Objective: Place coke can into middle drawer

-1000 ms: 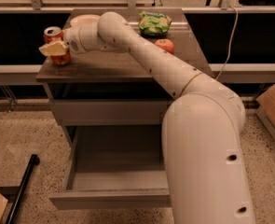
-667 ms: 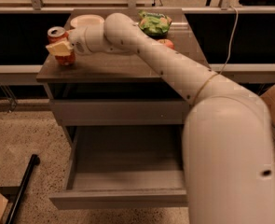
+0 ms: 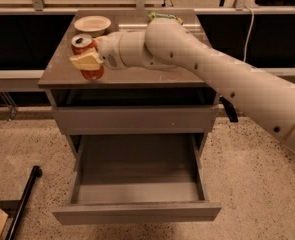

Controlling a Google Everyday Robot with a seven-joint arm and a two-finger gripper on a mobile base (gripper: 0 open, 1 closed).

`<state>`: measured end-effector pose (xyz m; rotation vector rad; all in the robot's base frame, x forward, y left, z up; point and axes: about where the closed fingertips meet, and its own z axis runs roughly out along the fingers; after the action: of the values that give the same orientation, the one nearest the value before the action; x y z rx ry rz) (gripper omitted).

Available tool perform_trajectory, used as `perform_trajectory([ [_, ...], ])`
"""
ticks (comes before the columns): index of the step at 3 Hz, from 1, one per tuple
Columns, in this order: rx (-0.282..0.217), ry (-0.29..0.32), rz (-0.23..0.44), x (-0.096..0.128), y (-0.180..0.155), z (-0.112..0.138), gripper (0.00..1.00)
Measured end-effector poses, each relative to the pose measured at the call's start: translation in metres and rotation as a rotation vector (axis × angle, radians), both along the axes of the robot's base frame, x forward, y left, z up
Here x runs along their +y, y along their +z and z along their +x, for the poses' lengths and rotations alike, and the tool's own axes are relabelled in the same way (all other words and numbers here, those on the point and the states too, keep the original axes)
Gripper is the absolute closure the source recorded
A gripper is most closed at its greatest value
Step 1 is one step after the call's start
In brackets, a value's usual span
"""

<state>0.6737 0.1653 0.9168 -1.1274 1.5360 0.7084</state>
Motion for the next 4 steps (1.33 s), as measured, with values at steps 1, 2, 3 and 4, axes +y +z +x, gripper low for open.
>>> perform_trajectory([
  [1, 0.018, 0.048, -0.020, -0.036, -0.009, -0.058, 1.00],
  [2, 0.021, 0.104, -0.054, -0.070, -0.022, -0.101, 1.00],
  [3, 0.019, 0.153, -0.070, -0.087, -0.049, -0.120, 1.00],
  [4, 0.045, 0.185, -0.052, -0.093, -0.088, -0.120, 1.00],
])
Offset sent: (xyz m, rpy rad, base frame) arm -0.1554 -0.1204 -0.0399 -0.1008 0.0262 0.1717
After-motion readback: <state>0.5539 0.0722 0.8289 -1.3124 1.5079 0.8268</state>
